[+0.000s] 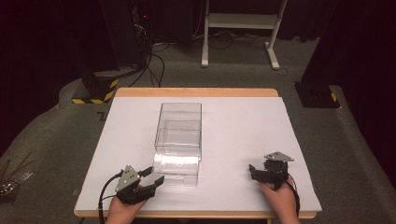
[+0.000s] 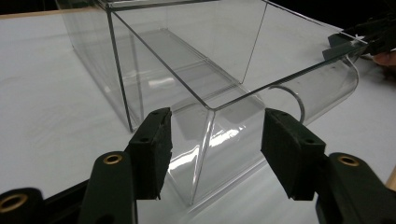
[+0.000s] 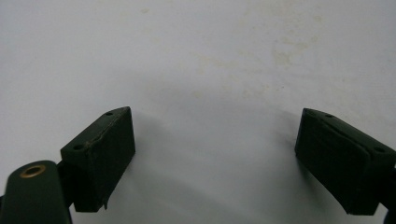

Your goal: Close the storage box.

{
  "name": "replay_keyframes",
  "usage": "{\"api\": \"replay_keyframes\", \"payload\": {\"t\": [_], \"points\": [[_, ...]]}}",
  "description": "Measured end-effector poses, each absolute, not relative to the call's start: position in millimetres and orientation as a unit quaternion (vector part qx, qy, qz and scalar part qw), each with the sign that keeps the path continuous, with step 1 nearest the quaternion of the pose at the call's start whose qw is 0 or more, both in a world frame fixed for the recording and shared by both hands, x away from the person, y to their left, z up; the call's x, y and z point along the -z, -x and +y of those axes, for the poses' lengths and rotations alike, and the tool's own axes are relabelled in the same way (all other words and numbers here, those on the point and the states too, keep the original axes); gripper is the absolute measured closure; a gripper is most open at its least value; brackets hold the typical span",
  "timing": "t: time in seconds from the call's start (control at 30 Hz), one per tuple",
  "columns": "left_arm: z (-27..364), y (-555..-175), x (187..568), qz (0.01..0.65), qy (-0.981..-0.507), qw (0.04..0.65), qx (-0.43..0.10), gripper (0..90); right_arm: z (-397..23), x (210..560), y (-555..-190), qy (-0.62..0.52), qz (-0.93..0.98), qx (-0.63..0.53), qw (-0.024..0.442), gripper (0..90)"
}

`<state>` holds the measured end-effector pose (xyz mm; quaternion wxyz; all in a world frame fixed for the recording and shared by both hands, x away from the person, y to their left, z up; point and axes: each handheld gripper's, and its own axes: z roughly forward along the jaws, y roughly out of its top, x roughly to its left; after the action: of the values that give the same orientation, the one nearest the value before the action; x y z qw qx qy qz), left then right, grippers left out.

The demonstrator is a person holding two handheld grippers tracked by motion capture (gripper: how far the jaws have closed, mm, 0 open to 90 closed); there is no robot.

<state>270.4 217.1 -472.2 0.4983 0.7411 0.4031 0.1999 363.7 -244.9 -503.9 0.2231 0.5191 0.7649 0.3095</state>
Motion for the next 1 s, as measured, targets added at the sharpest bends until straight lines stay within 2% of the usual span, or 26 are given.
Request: {"api": "replay_keyframes", "payload": {"t": [0.37, 0.57, 1.0], "points": [[216.6, -281.6, 472.9, 0.405, -0.731, 0.508, -0.209, 47.3, -244.7, 504.0, -363.5, -0.52, 0.764, -0.31, 0.223, 12.0], [215.5, -278.0, 469.8, 0.399, -0.729, 0.506, -0.23, 49.2, -244.5, 504.0, -363.2, -0.52, 0.764, -0.31, 0.224, 12.1], [215.7, -277.1, 468.9, 0.394, -0.725, 0.511, -0.24, 51.9, -244.5, 504.0, -363.2, -0.521, 0.763, -0.31, 0.223, 12.1]]}}
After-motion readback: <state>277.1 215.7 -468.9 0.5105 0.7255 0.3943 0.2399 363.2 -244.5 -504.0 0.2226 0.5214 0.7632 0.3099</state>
